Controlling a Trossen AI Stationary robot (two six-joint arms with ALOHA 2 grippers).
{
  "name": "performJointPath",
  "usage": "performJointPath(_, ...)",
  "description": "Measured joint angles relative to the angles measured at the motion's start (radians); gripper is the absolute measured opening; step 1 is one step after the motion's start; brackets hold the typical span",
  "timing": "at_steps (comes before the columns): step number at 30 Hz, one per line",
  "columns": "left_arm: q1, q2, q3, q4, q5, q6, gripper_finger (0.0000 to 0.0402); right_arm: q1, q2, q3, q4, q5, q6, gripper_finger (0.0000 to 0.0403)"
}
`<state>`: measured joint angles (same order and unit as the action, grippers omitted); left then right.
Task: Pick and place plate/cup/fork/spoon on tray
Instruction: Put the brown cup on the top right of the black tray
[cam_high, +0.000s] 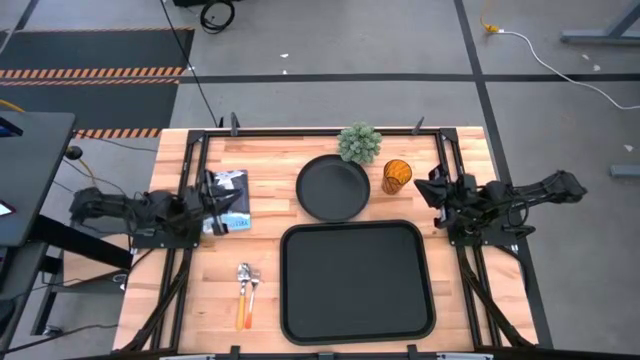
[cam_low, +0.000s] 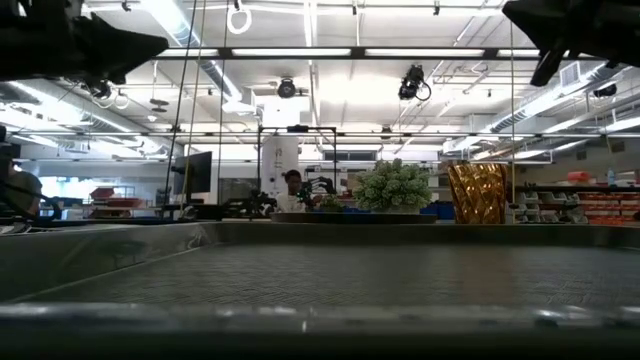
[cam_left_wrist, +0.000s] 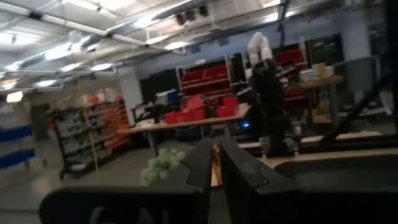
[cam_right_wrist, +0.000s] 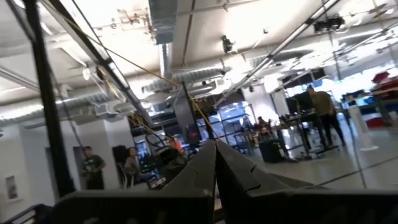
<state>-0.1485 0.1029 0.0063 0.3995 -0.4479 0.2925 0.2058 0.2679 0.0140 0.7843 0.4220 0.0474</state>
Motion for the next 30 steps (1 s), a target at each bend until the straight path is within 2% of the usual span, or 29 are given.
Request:
performJointPath(10, 0.114, 0.072, 0.0, 0.0, 0.03, -0.104, 0.0039, -0.093, 0.171, 0.053, -0.002, 0.003, 0.049, 0.0016)
performJointPath(20, 0.119, 0.141, 0.0, 0.003, 0.042, -0.254, 0.0039, -0.111, 0.276, 0.085, -0.002, 0.003, 0.089, 0.0016)
performJointPath(30, 0.119, 0.253, 0.016, 0.078, 0.054, -0.302, 0.0039, -0.111, 0.363, 0.085, -0.001, 0.038, 0.17, 0.0016)
